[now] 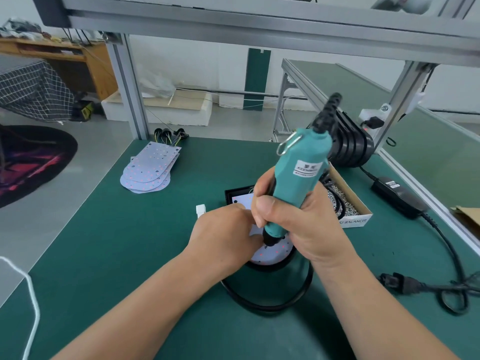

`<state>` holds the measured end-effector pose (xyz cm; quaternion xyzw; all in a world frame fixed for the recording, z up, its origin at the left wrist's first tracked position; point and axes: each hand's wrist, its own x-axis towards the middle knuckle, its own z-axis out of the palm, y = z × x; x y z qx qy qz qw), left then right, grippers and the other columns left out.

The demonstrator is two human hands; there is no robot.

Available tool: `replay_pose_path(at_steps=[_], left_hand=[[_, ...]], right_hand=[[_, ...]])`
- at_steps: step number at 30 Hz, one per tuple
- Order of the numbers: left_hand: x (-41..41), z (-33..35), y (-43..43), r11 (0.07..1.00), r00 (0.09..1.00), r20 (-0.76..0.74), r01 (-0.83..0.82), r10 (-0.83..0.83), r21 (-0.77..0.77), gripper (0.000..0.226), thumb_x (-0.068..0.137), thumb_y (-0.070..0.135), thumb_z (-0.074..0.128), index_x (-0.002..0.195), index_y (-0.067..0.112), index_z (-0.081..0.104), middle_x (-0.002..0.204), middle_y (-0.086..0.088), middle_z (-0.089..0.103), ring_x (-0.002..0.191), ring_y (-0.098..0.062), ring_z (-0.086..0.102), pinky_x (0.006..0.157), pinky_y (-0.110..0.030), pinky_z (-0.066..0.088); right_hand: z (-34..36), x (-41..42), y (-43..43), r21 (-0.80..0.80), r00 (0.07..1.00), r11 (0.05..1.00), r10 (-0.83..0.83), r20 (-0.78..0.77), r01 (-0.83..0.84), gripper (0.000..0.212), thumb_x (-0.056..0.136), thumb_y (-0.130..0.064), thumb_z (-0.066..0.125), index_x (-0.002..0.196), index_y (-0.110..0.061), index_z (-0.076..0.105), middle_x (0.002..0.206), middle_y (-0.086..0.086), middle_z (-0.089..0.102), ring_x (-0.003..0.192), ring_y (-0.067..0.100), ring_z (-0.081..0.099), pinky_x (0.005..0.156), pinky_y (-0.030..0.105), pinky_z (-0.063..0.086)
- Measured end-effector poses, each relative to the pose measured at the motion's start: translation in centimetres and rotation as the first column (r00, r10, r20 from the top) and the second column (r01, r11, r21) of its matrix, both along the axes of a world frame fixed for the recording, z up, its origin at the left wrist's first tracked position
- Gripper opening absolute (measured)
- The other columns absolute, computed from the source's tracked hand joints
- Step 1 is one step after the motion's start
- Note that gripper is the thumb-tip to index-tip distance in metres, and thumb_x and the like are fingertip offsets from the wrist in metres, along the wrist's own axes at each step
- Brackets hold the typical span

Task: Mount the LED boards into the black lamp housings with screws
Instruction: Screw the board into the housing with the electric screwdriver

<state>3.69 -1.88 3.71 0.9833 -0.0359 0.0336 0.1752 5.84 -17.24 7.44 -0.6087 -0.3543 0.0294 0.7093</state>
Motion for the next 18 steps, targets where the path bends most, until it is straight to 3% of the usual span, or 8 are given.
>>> replay_pose_path(at_steps=[3, 9, 11, 12, 13, 15, 16, 18], left_hand=[[-0.2, 0.0, 0.1, 0.999, 0.999, 0.017, 0.032, -0.032, 0.018, 0.036, 0.091, 0.047, 0.061, 0.067, 0.043, 0.034, 0.073, 0.015, 0.047, 0.066, -0.010, 0.049, 0.056, -0.029, 0.034], [-0.5, 0.7, 0.6, 0.996, 0.995, -0.037, 0.091, -0.091, -0.004, 0.033, 0.088, 0.039, 0.063, 0.064, 0.044, 0.040, 0.077, 0.007, 0.054, 0.071, -0.015, 0.055, 0.056, -0.030, 0.035], [-0.5, 0.9, 0.8, 0.992, 0.991, -0.044, 0.126, -0.126, 0.000, 0.015, 0.089, 0.039, 0.060, 0.077, 0.041, 0.052, 0.082, 0.009, 0.053, 0.078, -0.015, 0.058, 0.059, -0.032, 0.034], [-0.7, 1.0, 0.8, 0.990, 0.989, -0.047, 0.140, -0.140, 0.001, 0.002, 0.090, 0.041, 0.058, 0.092, 0.040, 0.059, 0.088, 0.011, 0.056, 0.087, -0.015, 0.060, 0.063, -0.031, 0.036], [-0.7, 0.8, 0.8, 0.990, 0.988, -0.060, 0.141, -0.140, 0.018, 0.020, 0.093, 0.042, 0.055, 0.112, 0.041, 0.063, 0.099, 0.014, 0.060, 0.095, -0.015, 0.061, 0.069, -0.031, 0.039], [-0.7, 1.0, 1.2, 0.986, 0.990, -0.097, 0.086, -0.101, -0.146, 0.039, 0.101, 0.036, 0.048, 0.138, 0.039, 0.057, 0.117, 0.013, 0.065, 0.098, -0.014, 0.063, 0.075, -0.028, 0.044], [-0.6, 1.2, 1.4, 0.950, 0.991, -0.114, 0.036, -0.075, -0.310, 0.040, 0.104, 0.030, 0.044, 0.141, 0.035, 0.055, 0.111, 0.009, 0.066, 0.088, -0.014, 0.062, 0.071, -0.026, 0.044], [-0.1, 1.6, 2.0, 0.762, 0.983, -0.182, -0.108, -0.013, -0.638, 0.036, 0.105, 0.016, 0.039, 0.133, 0.025, 0.061, 0.088, 0.006, 0.060, 0.068, -0.015, 0.051, 0.061, -0.025, 0.042]], right_hand=[[-0.3, -0.1, -1.0, 0.035, 1.000, 0.999, -0.012, 0.003, 0.012, 0.014, 0.089, -0.013, 0.074, 0.100, -0.020, 0.071, 0.077, 0.006, 0.066, 0.066, 0.029, 0.061, 0.070, 0.041, 0.051], [-0.2, -0.4, -1.0, 0.026, 0.999, 0.999, -0.020, 0.037, 0.019, 0.017, 0.085, -0.011, 0.074, 0.099, -0.020, 0.072, 0.083, 0.005, 0.069, 0.072, 0.030, 0.062, 0.072, 0.042, 0.050], [0.2, -0.4, -1.0, 0.090, 0.997, 0.995, -0.036, 0.064, 0.030, 0.016, 0.085, -0.009, 0.072, 0.099, -0.018, 0.071, 0.076, 0.007, 0.066, 0.066, 0.031, 0.060, 0.068, 0.042, 0.050], [0.4, -0.4, -1.0, 0.144, 0.997, 0.989, -0.046, 0.062, 0.037, 0.016, 0.086, -0.008, 0.070, 0.099, -0.017, 0.070, 0.072, 0.009, 0.063, 0.062, 0.031, 0.058, 0.066, 0.041, 0.049], [0.6, -0.4, -1.1, 0.214, 0.998, 0.976, -0.056, 0.036, 0.047, 0.015, 0.086, -0.007, 0.068, 0.098, -0.016, 0.068, 0.069, 0.009, 0.059, 0.060, 0.030, 0.056, 0.064, 0.040, 0.048], [0.9, -0.1, -1.3, 0.375, 0.995, 0.924, -0.057, -0.077, 0.082, 0.010, 0.089, -0.008, 0.064, 0.097, -0.014, 0.063, 0.067, 0.005, 0.052, 0.060, 0.026, 0.052, 0.063, 0.036, 0.047], [1.0, 0.1, -1.5, 0.443, 0.988, 0.889, -0.057, -0.142, 0.115, 0.007, 0.092, -0.010, 0.061, 0.097, -0.015, 0.061, 0.067, 0.003, 0.049, 0.061, 0.023, 0.050, 0.063, 0.033, 0.047], [1.1, 0.9, -2.2, 0.540, 0.961, 0.817, -0.063, -0.268, 0.204, 0.006, 0.098, -0.013, 0.055, 0.096, -0.018, 0.059, 0.069, -0.002, 0.045, 0.063, 0.016, 0.048, 0.063, 0.027, 0.046]])
